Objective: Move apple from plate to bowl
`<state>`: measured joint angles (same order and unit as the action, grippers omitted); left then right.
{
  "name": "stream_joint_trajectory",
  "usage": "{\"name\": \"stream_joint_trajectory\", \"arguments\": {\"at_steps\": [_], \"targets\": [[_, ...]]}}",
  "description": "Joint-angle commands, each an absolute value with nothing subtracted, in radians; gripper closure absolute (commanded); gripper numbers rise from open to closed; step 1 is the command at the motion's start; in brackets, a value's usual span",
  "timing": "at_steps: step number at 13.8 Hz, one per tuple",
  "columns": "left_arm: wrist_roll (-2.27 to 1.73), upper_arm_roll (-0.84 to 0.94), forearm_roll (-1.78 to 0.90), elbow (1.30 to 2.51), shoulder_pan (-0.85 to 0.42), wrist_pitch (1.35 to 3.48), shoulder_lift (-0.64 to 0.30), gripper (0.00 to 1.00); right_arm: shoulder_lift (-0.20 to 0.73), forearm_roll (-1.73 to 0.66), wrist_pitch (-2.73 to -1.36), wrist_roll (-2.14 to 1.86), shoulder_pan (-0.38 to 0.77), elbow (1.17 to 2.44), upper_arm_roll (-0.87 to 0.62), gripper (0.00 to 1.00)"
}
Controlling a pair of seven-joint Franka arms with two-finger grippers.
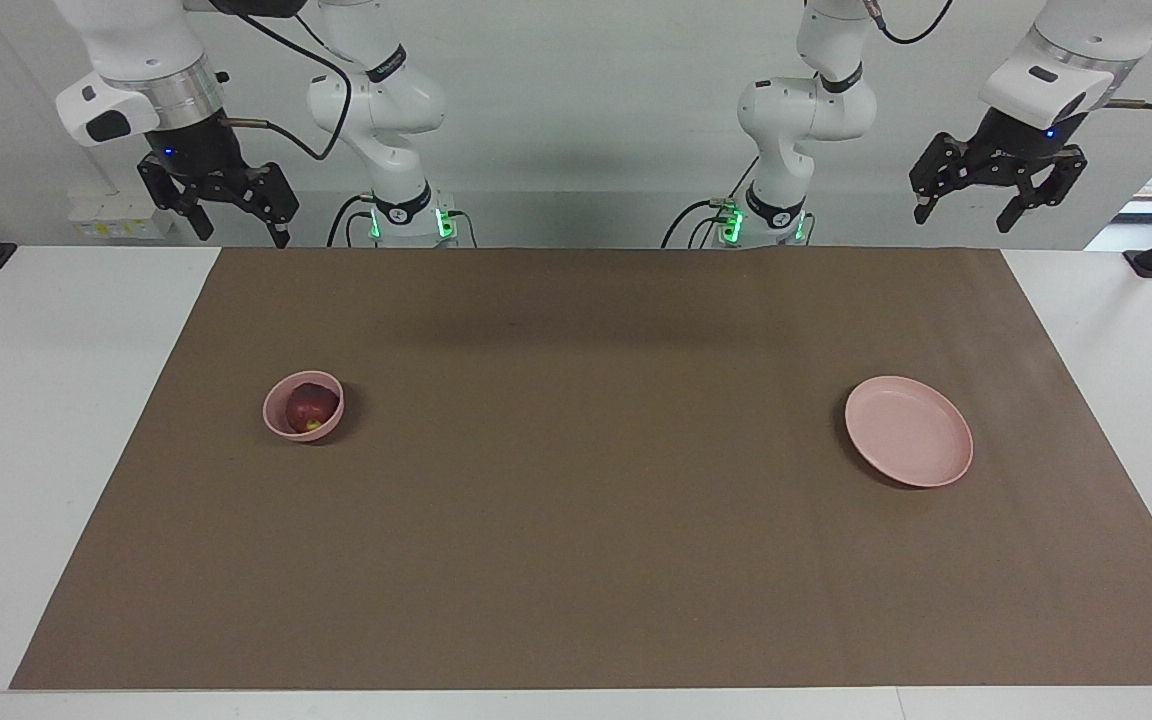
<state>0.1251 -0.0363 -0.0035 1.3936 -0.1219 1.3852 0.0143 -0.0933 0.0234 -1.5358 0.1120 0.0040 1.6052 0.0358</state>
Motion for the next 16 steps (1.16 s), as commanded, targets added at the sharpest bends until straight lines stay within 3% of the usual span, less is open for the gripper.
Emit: {"name": "stream_joint_trajectory", "arguments": {"at_steps": [1,14,16], "targets": [[0.118,-0.037,0.003,1.404,-0.124,1.388,0.023,0.00,-0.147,0.025,-1.542,0.103,0.006,1.670,0.031,0.00],[0.129,-0.035,0.003,1.416,-0.124,1.390,0.029,0.00,-0.143,-0.014,-1.532,0.100,-0.008,1.625,0.031,0.00],[0.129,-0.035,0.003,1.416,-0.126,1.388,0.029,0.00,-0.138,-0.018,-1.475,0.091,-0.008,1.608,0.032,0.00]]}}
